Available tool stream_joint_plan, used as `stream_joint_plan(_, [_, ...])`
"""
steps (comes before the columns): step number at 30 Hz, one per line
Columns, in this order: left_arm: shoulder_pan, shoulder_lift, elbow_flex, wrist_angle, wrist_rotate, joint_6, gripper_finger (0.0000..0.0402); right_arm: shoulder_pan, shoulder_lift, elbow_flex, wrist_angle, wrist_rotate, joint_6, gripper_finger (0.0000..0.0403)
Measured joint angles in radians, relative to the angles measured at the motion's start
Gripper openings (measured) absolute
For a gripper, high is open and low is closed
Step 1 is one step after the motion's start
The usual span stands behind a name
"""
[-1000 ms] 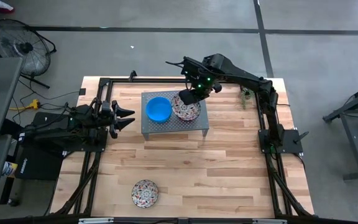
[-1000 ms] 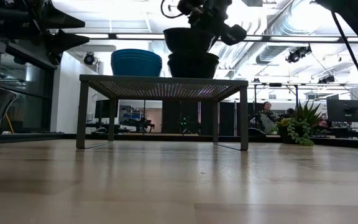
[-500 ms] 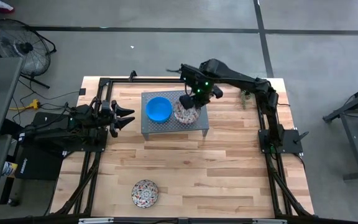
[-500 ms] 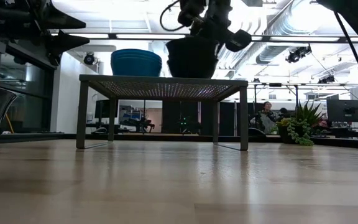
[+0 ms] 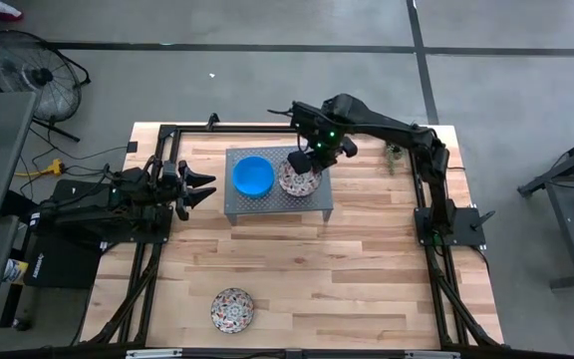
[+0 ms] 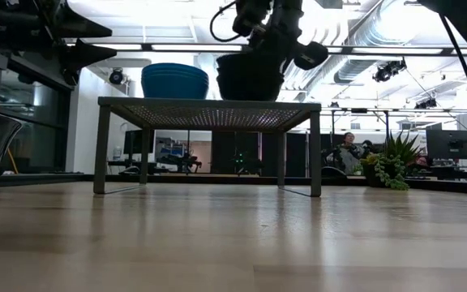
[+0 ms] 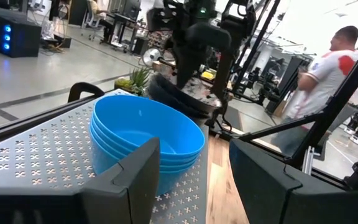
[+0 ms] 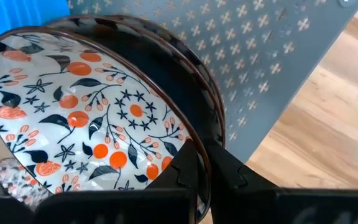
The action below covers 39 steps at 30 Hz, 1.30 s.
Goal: Pick & Place Mini bowls
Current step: Stack the white bowl on top of the white bowls on the shelf
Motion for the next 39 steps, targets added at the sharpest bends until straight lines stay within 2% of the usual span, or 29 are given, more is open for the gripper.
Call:
stream_joint_plan(10, [0.000,0.000,0.000,0.000,0.008,0.000,0.0190,-0.027,0.002,0.000,0.010,-0.001,-0.041,0.0001])
stream_joint_plan(19, [0.000,0.000,0.000,0.000,0.009,0.000,0.0190,-0.027,0.002,-0.001,0.024,0.003,-0.070,0.0026])
stream_joint_plan(30, [0.000,0.000,0.000,0.000,0.013,0.000,0.0190,-0.034,-0.021,-0.003,0.076,0.009,-0.081,0.0033])
stream_joint_plan(39, [0.000,0.000,0.000,0.000,0.013,0.000,0.0190,-0.042,-0.086,-0.002,0.092,0.051,-0.092,0.0082])
